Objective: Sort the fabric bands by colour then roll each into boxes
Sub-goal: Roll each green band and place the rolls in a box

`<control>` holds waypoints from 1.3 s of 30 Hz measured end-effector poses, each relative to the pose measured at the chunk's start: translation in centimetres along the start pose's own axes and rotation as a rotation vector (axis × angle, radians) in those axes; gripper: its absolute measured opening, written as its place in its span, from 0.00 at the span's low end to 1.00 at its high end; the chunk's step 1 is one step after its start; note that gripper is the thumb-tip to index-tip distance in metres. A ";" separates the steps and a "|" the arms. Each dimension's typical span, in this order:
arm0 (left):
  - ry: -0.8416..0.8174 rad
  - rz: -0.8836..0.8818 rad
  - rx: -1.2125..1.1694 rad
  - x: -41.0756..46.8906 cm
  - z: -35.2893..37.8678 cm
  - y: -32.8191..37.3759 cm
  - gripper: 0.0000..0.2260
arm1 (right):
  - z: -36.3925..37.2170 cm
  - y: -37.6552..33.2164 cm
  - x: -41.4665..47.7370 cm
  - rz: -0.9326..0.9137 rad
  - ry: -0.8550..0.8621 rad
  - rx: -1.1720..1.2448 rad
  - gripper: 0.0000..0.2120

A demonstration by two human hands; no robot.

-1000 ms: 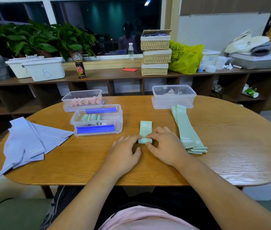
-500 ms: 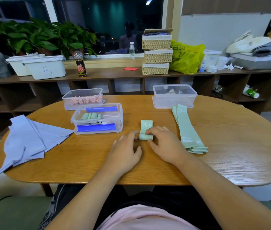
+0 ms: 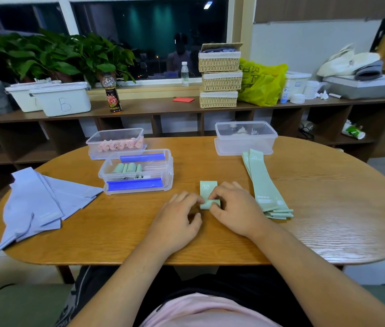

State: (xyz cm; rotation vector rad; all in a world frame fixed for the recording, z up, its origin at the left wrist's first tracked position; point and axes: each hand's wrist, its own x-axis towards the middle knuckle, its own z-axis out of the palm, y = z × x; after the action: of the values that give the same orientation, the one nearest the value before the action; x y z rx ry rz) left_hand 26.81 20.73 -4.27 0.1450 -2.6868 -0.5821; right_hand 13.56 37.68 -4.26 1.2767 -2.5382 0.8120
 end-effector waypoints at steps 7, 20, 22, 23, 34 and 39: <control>-0.008 -0.015 0.041 0.2 0.0 0.2 0.16 | -0.1 -0.1 -0.5 0.016 0.016 -0.111 0.19; -0.002 -0.099 0.011 0.6 0.5 0.0 0.25 | -0.1 -0.1 -0.5 -0.049 0.024 -0.096 0.16; 0.010 -0.101 0.005 0.5 0.5 0.0 0.25 | 0.0 0.1 -0.2 -0.031 0.019 -0.094 0.17; 0.012 -0.101 0.005 0.4 0.4 0.0 0.25 | 0.1 0.1 -0.1 -0.026 0.019 -0.099 0.18; 0.024 -0.058 0.043 0.5 0.6 -0.2 0.21 | 0.2 0.4 1.4 -0.045 0.031 -0.286 0.21; -0.002 0.007 0.110 0.9 0.7 0.2 0.23 | 0.4 0.4 1.8 -0.045 0.021 -0.348 0.22</control>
State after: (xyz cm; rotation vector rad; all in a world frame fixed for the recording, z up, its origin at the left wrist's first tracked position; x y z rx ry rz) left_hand 25.67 20.97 -4.46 0.1650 -2.7211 -0.4323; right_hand 12.12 36.44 -3.99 1.1966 -2.4812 0.3493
